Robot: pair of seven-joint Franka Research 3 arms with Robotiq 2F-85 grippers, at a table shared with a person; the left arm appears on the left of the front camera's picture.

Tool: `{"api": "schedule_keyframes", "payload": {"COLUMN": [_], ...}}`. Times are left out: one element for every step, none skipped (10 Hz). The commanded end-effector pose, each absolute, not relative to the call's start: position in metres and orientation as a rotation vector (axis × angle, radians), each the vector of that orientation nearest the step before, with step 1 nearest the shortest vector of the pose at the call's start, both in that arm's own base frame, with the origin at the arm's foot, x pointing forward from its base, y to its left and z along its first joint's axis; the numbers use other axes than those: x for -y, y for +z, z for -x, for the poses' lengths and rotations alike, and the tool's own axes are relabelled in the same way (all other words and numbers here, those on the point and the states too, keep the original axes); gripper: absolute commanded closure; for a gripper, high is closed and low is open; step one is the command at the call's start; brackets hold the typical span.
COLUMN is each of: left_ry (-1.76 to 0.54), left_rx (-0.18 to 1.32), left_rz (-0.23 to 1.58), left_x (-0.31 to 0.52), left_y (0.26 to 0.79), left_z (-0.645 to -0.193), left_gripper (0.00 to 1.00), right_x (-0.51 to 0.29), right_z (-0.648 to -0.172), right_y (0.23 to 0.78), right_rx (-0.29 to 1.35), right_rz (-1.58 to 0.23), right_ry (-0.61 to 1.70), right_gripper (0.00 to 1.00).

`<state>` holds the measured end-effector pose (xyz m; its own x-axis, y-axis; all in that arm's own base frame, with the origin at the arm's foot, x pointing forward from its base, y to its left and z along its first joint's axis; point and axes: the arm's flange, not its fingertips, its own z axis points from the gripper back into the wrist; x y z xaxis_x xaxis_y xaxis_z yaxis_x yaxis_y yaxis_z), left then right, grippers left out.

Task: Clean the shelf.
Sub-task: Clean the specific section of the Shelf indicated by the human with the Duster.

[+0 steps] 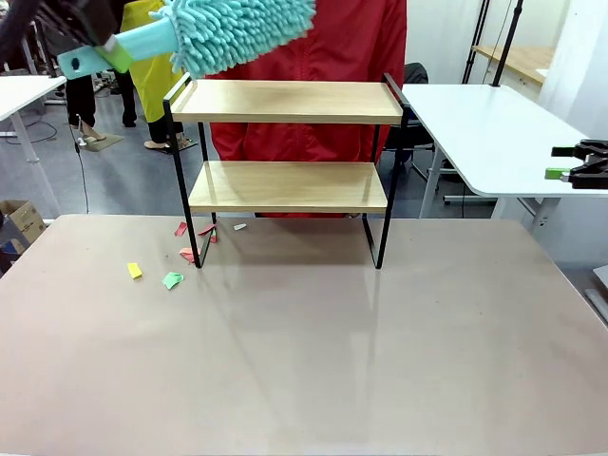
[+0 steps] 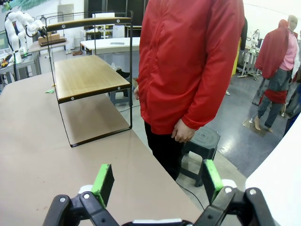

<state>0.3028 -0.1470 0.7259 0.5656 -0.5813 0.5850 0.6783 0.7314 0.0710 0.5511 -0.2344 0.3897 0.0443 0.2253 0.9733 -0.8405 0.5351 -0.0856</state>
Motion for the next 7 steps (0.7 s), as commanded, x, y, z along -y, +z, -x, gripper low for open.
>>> {"api": "schedule_keyframes", "payload": {"left_ry": [-0.917, -1.067, -1.159, -1.215, -1.304, -1.396, -1.444], "left_rx": [0.6, 0.603, 0.57, 0.554, 0.562, 0.562, 0.503], "left_rz": [0.127, 0.137, 0.121, 0.084, 0.048, 0.022, 0.026], "left_x": [0.15, 0.152, 0.152, 0.151, 0.156, 0.157, 0.157], "left_y": [0.747, 0.75, 0.749, 0.747, 0.745, 0.741, 0.735], "left_z": [-0.298, -0.299, -0.302, -0.304, -0.301, -0.298, -0.3], "left_gripper": [0.87, 0.87, 0.87, 0.87, 0.87, 0.87, 0.87], "right_x": [0.232, 0.232, 0.232, 0.232, 0.232, 0.232, 0.232], "right_z": [-0.549, -0.549, -0.549, -0.549, -0.549, -0.549, -0.549], "right_y": [0.392, 0.392, 0.392, 0.392, 0.392, 0.392, 0.392], "right_rx": [1.272, 1.272, 1.272, 1.272, 1.272, 1.272, 1.272], "right_rz": [-0.612, -0.612, -0.612, -0.612, -0.612, -0.612, -0.612], "right_ry": [0.902, 0.902, 0.902, 0.902, 0.902, 0.902, 0.902], "right_gripper": [0.0, 0.0, 0.0, 0.0, 0.0, 0.0, 0.0]}}
